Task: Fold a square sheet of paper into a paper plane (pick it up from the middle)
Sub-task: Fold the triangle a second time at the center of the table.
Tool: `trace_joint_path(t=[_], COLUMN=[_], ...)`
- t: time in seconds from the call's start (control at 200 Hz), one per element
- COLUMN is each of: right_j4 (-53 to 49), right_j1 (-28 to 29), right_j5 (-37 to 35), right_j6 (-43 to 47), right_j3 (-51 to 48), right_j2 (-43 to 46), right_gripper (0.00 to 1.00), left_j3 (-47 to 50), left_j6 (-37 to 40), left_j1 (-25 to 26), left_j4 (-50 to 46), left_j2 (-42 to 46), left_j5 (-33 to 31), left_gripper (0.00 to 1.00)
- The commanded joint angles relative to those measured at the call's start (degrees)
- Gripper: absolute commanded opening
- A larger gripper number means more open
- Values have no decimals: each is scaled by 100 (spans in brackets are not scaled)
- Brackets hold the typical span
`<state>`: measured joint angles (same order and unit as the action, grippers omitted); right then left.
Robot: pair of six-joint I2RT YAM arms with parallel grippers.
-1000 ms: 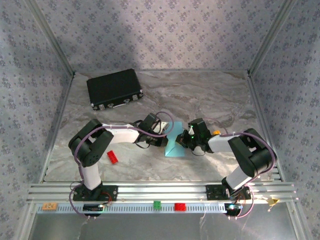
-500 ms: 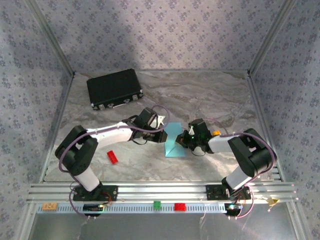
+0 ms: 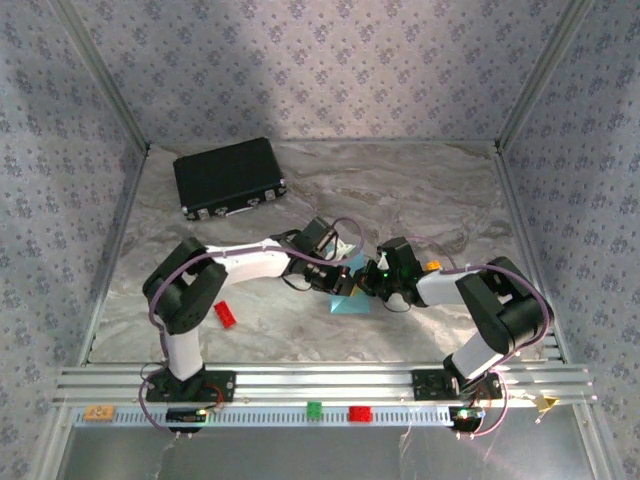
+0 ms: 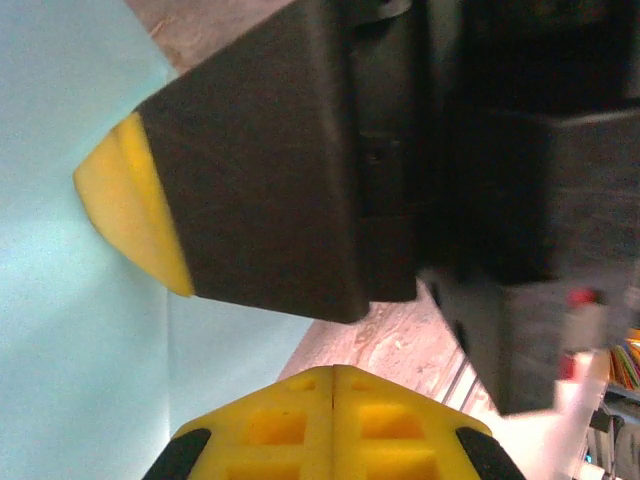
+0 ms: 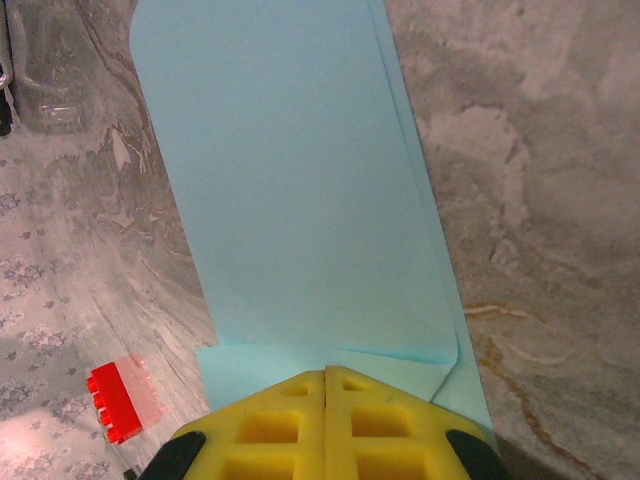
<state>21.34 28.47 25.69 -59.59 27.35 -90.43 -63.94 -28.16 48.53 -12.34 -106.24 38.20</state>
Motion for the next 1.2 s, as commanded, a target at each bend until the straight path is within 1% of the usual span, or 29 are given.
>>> trace_joint_path(t=[0.0,0.23,0.455,0.585,1.194], right_j4=[-280,-287,-297,-297,-359], right_j1=[-25,-33,-26,-32,-61], right_j5=[-192,-179,-186,-169,-161], right_j6=[-79,-79,-70,-65,-22], right_j3=[-116,-108,-107,-112,-99], right_j2=[-171,-159,-160,-160,-190], right_gripper=[3,3,3,3,3], left_j3=[-230,-317,-312,-234,408], left_j6=[65,153,300,338,408], left_j1=[29,65,63,60,-6], left_j4=[-275,-372,-545,-520,-345], left_j2=[-182,-436,-537,-564,-281], left_j5=[217,224,-67,-127,-268], left_gripper=[3,3,2,2,2])
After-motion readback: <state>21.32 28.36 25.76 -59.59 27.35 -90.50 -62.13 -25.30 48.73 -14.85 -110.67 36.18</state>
